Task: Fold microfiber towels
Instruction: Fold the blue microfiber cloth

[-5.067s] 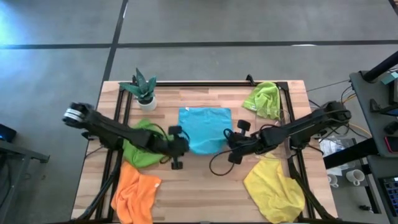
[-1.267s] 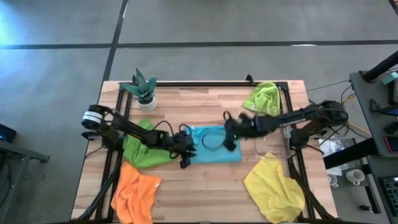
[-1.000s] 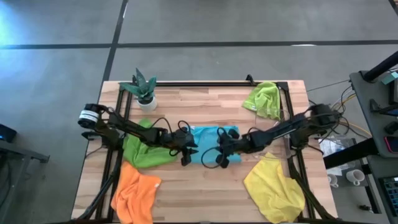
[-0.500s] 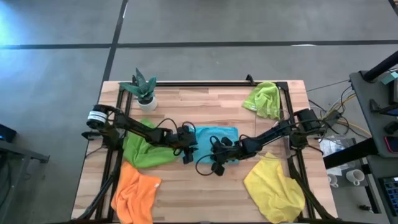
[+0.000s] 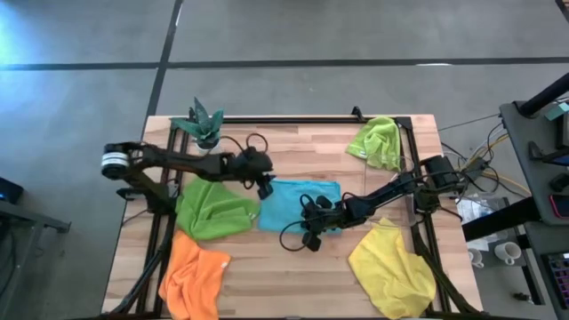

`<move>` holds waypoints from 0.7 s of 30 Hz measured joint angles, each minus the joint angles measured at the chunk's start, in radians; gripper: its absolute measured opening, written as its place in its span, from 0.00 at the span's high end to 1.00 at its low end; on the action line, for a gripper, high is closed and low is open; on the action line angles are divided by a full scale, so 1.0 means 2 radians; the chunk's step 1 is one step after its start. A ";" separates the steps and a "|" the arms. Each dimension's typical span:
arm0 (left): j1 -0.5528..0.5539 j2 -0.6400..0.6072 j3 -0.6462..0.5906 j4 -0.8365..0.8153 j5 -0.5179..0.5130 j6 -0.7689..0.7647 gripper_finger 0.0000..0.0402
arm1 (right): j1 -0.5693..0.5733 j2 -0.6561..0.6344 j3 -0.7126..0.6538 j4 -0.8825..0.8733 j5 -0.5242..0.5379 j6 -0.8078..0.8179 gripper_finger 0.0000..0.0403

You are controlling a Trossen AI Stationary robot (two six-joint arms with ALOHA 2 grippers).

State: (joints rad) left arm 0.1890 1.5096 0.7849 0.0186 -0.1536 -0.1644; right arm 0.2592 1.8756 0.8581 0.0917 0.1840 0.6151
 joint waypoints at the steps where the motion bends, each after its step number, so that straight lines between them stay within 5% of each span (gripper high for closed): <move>1: -0.001 -0.014 0.000 -0.008 0.001 0.003 0.72 | 0.000 -0.001 0.000 0.000 0.000 -0.003 0.96; 7: -0.046 -0.049 -0.002 0.000 0.047 -0.006 0.72 | 0.001 -0.029 -0.003 -0.024 0.014 -0.020 0.96; 11: -0.068 0.006 0.000 0.010 0.031 -0.006 0.72 | 0.002 -0.080 -0.002 -0.057 0.060 -0.010 0.96; 21: -0.063 0.118 0.042 -0.069 0.024 0.036 0.72 | 0.028 -0.114 -0.002 -0.142 0.044 0.093 0.89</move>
State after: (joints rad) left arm 0.0626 1.7461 0.8688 -0.1188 -0.1062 -0.0923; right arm 0.3157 1.6471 0.8536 -0.1921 0.2718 0.8006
